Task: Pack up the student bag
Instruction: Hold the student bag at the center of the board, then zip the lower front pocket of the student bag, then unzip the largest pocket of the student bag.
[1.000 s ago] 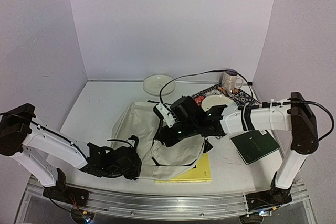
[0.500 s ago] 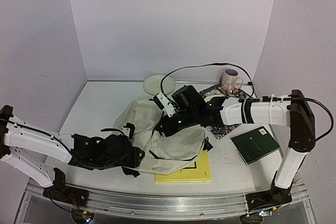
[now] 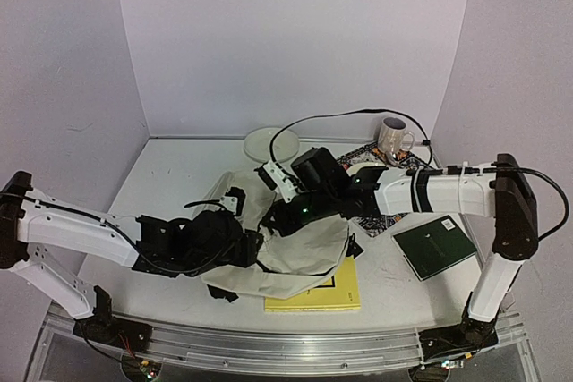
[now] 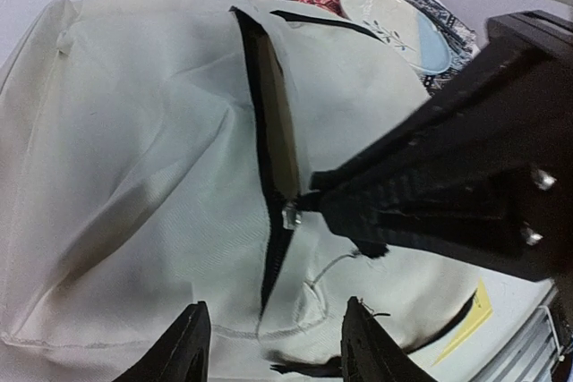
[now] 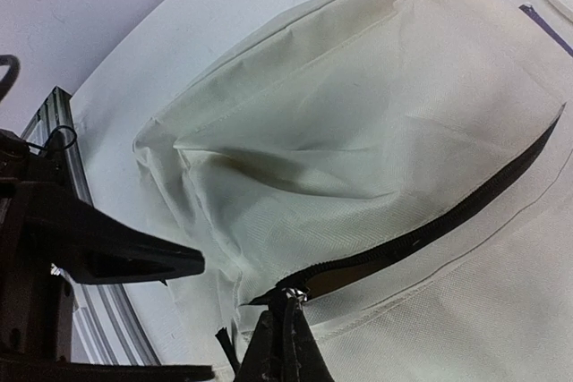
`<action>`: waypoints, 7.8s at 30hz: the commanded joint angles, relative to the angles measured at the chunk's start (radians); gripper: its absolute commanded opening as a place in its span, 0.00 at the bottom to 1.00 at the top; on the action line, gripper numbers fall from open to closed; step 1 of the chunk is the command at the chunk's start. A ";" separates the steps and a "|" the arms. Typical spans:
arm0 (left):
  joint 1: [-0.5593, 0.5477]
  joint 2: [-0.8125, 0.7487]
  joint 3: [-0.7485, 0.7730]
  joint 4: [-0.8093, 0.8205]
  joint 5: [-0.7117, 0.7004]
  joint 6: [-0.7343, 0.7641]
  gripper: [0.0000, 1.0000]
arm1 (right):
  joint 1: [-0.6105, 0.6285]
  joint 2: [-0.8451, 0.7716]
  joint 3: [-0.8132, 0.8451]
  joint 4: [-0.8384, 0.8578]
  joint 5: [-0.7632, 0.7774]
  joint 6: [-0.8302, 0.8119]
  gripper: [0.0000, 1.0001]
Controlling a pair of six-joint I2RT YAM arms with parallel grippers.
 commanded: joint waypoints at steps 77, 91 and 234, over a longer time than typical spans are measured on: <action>0.006 -0.558 -0.377 -0.197 0.231 -0.174 0.00 | -0.313 0.276 0.310 -0.114 0.213 -0.053 0.00; 0.007 -0.307 -0.074 -0.149 0.097 -0.109 0.00 | -0.238 0.000 0.150 -0.023 0.032 -0.131 0.35; 0.141 -0.375 -0.130 -0.382 -0.134 -0.215 0.00 | 0.139 -0.054 -0.110 0.089 0.038 0.145 0.48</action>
